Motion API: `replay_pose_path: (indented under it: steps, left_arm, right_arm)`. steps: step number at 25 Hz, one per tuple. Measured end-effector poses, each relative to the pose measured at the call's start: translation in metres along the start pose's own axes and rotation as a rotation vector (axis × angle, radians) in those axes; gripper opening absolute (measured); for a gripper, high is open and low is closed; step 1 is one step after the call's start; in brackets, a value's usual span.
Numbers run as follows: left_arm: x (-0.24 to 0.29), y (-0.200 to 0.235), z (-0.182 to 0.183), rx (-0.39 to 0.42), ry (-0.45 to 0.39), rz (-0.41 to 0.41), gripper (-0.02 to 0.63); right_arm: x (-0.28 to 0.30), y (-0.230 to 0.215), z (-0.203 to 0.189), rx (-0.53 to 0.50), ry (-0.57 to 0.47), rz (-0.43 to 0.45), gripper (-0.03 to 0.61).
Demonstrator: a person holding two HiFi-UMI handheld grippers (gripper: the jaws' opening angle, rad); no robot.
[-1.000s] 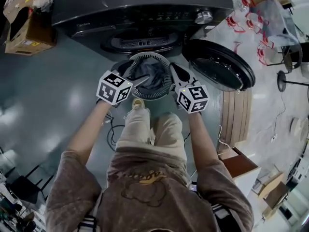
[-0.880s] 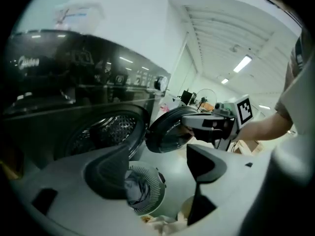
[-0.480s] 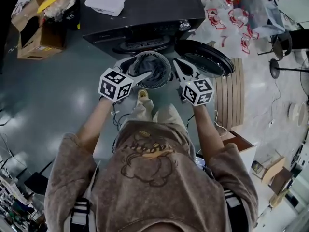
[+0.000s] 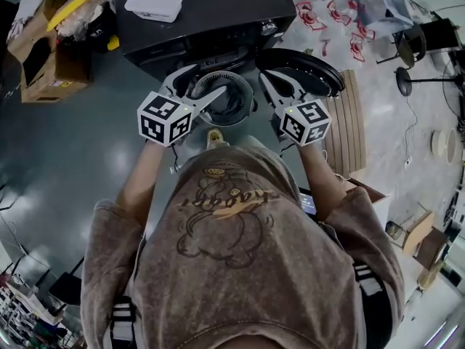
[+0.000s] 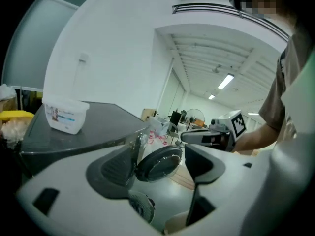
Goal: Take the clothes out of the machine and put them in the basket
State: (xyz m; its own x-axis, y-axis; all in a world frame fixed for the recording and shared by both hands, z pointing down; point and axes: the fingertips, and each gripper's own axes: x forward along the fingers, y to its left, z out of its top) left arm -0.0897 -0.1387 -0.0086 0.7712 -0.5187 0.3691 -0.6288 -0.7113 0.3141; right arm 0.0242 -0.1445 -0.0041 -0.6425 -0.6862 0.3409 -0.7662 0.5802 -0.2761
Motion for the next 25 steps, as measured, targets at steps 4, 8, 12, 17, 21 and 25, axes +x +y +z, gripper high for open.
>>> replay_pose_path:
  steps: [4,8,12,17,21,25]
  left_arm:
    - [-0.008,0.000,0.029,0.003,-0.072,-0.004,0.318]
    - [-0.010,-0.005,0.045,-0.008,-0.123,-0.004,0.215]
    - [-0.011,-0.002,0.057,-0.015,-0.172,0.038,0.067]
    - [-0.015,0.002,0.071,-0.049,-0.236,0.039,0.008]
    - [-0.020,-0.006,0.077,-0.006,-0.280,0.039,0.008]
    - [-0.033,-0.009,0.085,0.018,-0.367,0.084,0.008]
  right_arm:
    - [0.000,0.006,0.015,-0.015,-0.016,0.029,-0.002]
    - [-0.001,0.003,0.026,-0.016,-0.039,0.042,-0.002]
    - [0.000,-0.006,0.034,-0.025,-0.054,0.049,-0.002]
    - [0.005,-0.012,0.051,-0.059,-0.078,0.071,-0.002]
    - [0.000,-0.015,0.059,-0.082,-0.089,0.092,-0.002]
    - [-0.010,-0.004,0.070,-0.118,-0.139,0.157,-0.002]
